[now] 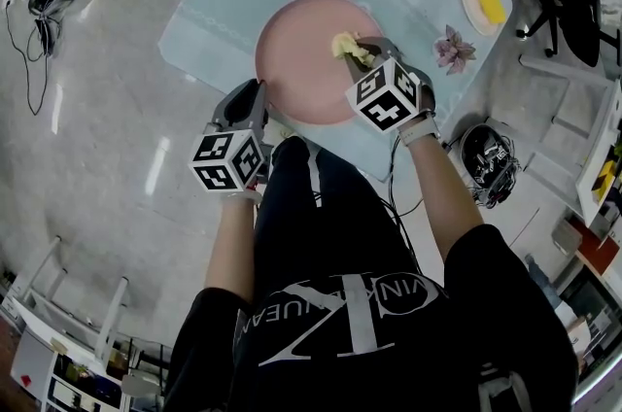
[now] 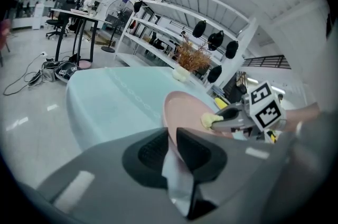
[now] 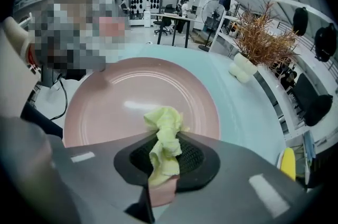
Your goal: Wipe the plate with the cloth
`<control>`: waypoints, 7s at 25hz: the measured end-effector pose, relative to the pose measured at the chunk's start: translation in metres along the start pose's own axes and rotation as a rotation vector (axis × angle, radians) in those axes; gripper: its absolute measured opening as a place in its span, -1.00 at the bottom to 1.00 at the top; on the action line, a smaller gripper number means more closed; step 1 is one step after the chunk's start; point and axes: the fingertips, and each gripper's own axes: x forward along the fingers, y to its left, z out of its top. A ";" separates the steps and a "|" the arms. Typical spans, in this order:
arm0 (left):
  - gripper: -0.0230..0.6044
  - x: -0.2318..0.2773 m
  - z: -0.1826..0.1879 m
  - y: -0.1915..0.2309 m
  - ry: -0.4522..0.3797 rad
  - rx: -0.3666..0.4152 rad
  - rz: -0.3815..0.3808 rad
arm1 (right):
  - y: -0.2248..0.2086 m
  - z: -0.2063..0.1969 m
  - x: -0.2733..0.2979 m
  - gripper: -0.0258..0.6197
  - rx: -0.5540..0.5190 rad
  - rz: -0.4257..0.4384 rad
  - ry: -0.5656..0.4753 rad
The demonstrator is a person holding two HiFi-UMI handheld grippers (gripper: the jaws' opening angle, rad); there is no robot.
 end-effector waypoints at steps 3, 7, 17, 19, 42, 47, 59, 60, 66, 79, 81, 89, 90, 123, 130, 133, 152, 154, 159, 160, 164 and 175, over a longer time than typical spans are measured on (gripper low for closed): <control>-0.93 0.000 0.000 0.000 -0.004 -0.005 0.000 | 0.016 -0.010 -0.006 -0.71 -0.026 0.026 0.017; -0.93 0.000 -0.001 0.000 -0.005 -0.008 0.004 | 0.042 -0.015 -0.012 -0.71 -0.042 0.085 0.024; -0.93 -0.001 0.000 0.002 -0.005 -0.016 0.003 | 0.085 0.015 -0.005 -0.70 -0.098 0.254 -0.006; -0.93 -0.001 0.001 0.002 -0.005 -0.018 0.003 | 0.087 0.027 -0.001 -0.70 -0.116 0.253 -0.026; -0.93 -0.001 0.001 0.001 0.005 -0.003 -0.012 | 0.008 0.035 0.012 -0.71 -0.102 -0.075 -0.008; -0.93 -0.002 0.001 0.001 0.014 0.003 -0.008 | 0.019 0.018 0.002 -0.71 -0.151 -0.072 0.036; -0.93 -0.002 0.002 0.000 0.020 0.002 -0.010 | 0.079 0.028 -0.003 -0.71 -0.176 0.101 -0.004; -0.93 -0.002 0.002 0.001 0.021 0.002 -0.011 | 0.078 0.033 -0.001 -0.71 -0.164 0.107 -0.016; -0.93 0.000 0.001 0.000 0.018 0.000 -0.016 | 0.058 0.050 0.010 -0.70 -0.115 0.090 -0.061; -0.93 0.000 0.000 0.001 0.020 -0.011 -0.024 | 0.047 0.028 0.003 -0.71 -0.079 -0.013 -0.002; -0.93 0.000 0.000 0.001 0.022 -0.011 -0.027 | 0.053 0.025 0.000 -0.71 -0.078 0.002 0.008; -0.93 -0.001 0.002 0.002 0.018 -0.020 -0.031 | 0.083 0.041 0.002 -0.71 -0.092 0.073 -0.034; -0.93 -0.001 0.001 0.002 0.018 -0.020 -0.032 | 0.083 0.044 0.003 -0.71 -0.092 0.080 -0.044; -0.93 -0.023 -0.021 -0.017 0.002 0.009 0.048 | 0.070 0.006 -0.013 -0.71 -0.135 0.033 -0.026; -0.93 -0.032 -0.054 -0.048 0.020 -0.016 0.064 | 0.087 -0.035 -0.030 -0.71 -0.160 0.102 0.011; -0.93 -0.038 -0.061 -0.059 0.014 -0.020 0.065 | 0.089 -0.047 -0.035 -0.71 -0.162 0.152 0.052; -0.93 -0.151 0.017 -0.114 -0.343 0.169 0.178 | 0.044 -0.036 -0.188 -0.69 0.295 0.120 -0.445; -0.93 -0.163 0.029 -0.126 -0.382 0.206 0.188 | 0.038 -0.035 -0.209 -0.69 0.309 0.102 -0.500; -0.93 -0.191 0.052 -0.154 -0.460 0.286 0.205 | 0.026 -0.032 -0.256 -0.69 0.357 0.085 -0.632; -0.93 -0.197 0.056 -0.158 -0.474 0.300 0.212 | 0.024 -0.031 -0.263 -0.69 0.369 0.083 -0.655; -0.93 -0.221 0.071 -0.165 -0.525 0.322 0.236 | 0.018 -0.024 -0.290 -0.69 0.392 0.068 -0.732; -0.93 -0.276 0.096 -0.178 -0.633 0.348 0.296 | 0.006 -0.007 -0.350 -0.68 0.404 -0.004 -0.886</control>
